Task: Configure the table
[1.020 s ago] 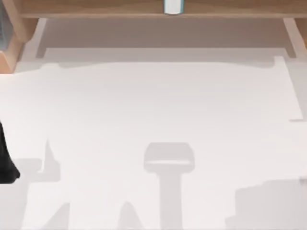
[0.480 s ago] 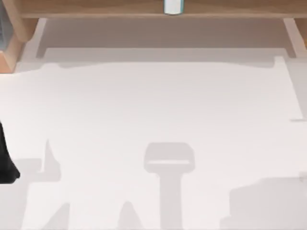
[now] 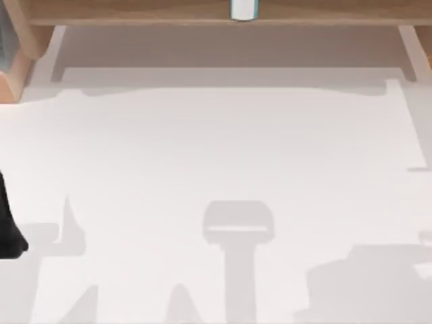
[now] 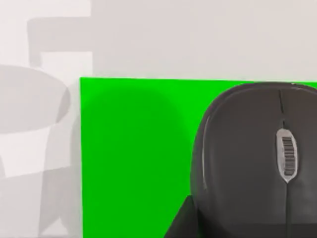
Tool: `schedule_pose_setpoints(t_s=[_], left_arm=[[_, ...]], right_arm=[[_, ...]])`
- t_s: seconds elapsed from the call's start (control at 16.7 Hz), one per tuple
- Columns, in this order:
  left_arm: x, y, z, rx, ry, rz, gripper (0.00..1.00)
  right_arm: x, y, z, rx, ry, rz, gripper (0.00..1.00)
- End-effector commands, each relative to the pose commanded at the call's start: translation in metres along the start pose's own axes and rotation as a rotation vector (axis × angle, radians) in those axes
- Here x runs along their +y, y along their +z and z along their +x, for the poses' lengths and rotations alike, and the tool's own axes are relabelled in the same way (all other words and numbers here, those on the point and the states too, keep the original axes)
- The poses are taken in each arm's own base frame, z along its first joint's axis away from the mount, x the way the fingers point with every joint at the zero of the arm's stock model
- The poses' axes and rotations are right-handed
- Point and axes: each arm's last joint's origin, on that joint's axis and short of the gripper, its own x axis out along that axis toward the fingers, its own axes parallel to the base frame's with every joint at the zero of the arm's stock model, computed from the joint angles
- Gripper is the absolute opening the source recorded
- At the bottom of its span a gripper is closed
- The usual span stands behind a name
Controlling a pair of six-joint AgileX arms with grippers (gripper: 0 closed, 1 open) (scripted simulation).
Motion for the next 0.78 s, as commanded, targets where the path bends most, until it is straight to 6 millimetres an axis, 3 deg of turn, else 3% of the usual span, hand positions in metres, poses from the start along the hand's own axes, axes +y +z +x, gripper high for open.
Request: schedule_pose_setpoints(t_s=[0.42,0.78], left_arm=[[0.000,0.000,0.000,0.000,0.000,0.000,1.00],[0.000,0.000,0.000,0.000,0.000,0.000,1.00]], right_arm=[[0.000,0.003,-0.002,-0.031,-0.005,-0.002,0.00],[0.001,-0.003,0.010,0.026,0.003,-0.002,0.00]])
